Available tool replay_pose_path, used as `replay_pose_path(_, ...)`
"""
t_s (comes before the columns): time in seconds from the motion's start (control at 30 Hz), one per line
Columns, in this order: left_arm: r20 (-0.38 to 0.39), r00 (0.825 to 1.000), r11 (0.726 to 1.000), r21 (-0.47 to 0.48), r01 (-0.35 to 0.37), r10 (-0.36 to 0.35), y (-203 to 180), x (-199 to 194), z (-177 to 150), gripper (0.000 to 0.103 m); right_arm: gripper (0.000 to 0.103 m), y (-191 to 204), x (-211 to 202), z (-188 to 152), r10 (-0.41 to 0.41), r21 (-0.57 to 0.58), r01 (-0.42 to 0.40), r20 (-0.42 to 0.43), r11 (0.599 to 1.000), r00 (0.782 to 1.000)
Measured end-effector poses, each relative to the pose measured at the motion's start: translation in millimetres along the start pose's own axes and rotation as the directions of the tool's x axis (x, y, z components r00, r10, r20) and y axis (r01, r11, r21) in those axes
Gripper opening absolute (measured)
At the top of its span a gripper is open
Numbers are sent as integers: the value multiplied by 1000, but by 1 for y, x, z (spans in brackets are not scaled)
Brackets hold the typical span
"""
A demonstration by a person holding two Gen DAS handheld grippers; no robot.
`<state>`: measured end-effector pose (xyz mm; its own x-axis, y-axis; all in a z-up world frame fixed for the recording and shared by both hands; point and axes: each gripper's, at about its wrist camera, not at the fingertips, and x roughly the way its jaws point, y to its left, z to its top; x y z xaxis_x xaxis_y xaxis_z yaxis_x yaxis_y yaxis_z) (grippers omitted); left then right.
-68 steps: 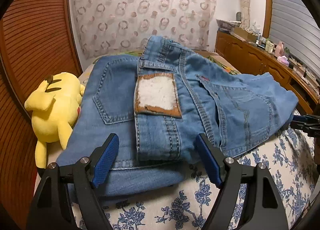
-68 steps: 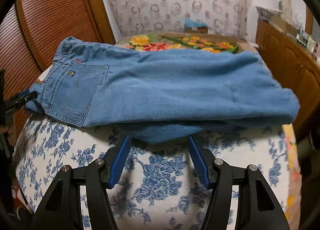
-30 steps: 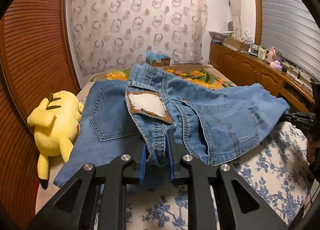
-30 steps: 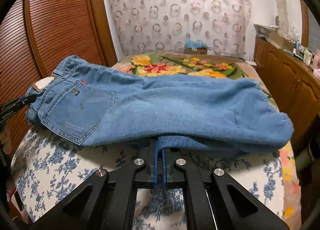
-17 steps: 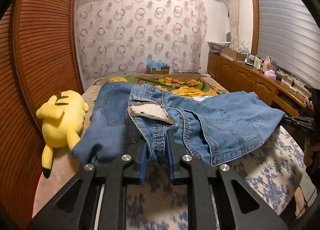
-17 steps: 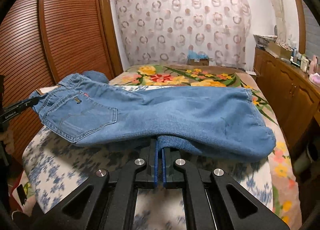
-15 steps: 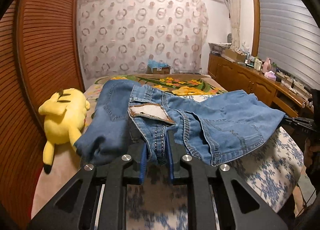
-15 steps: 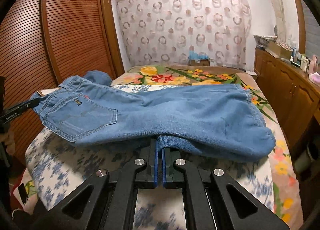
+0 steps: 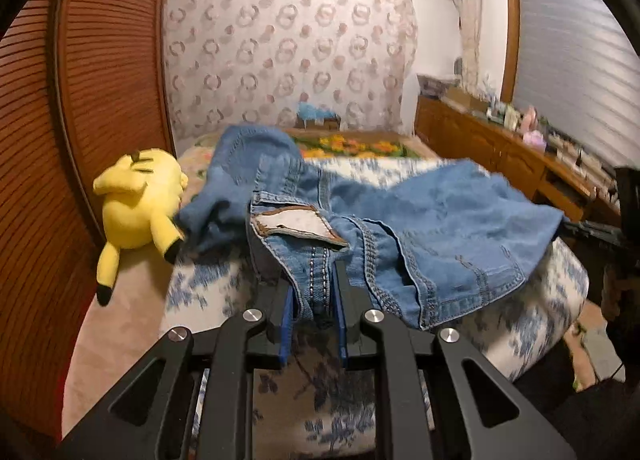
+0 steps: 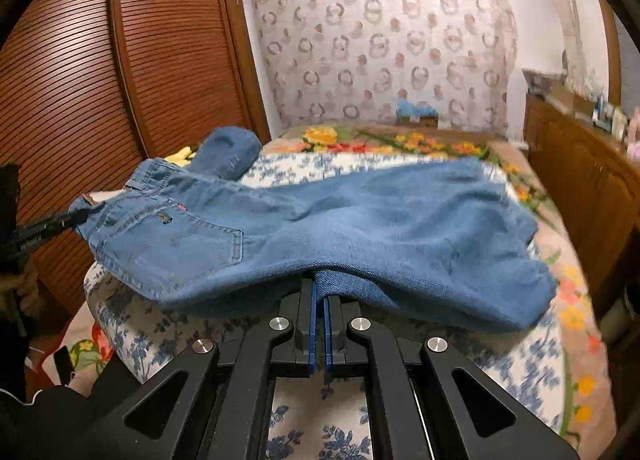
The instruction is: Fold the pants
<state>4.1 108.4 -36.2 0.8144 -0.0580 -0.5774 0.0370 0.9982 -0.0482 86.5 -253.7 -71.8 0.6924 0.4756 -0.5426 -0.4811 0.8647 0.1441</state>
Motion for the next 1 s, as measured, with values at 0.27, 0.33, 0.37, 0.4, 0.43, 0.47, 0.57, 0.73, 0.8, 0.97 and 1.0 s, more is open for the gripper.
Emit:
replay_pose_path(0.27,-45,999,1000,-2,-14,14,0,9,-11,37,3,-23,12,-4,14,63,-11,-58,998,998)
replay_pose_path(0.33,-38,999,1000,1,-17,17,1,9,-7,53,11,-24,14,-1,8,67,-3,-68,998,998)
replay_pose_path(0.37,-27,1000,1000,2,-16,16,1,8,-5,59,14,-25,13,-2,-7,64,11,-75,998,997)
replay_pose_path(0.4,-19,1000,1000,3,-13,13,2,7,-3,62,15,-22,12,0,-11,64,16,-78,998,997)
replay_pose_path(0.43,-13,1000,1000,5,-13,13,2,7,-1,69,18,-24,11,0,-10,68,15,-80,998,997)
replay_pose_path(0.47,-6,1000,1000,9,-15,15,3,7,2,70,23,-22,10,0,-15,73,22,-85,997,996)
replay_pose_path(0.57,2,1000,999,24,-24,24,3,10,11,71,31,-19,5,5,-41,73,47,-84,996,996)
replay_pose_path(0.73,1,1000,999,42,-23,23,5,25,23,71,43,-17,-7,1,-72,69,76,-62,995,995)
replay_pose_path(0.8,3,1000,998,49,-25,25,6,33,28,71,43,-17,-11,0,-86,60,89,-54,994,995)
replay_pose_path(0.97,-4,1000,999,47,-22,22,11,54,39,72,44,-20,-25,-5,-130,55,132,-33,990,991)
replay_pose_path(1.0,-6,1000,999,49,-19,19,11,58,41,72,44,-22,-28,-5,-137,60,139,-28,989,990)
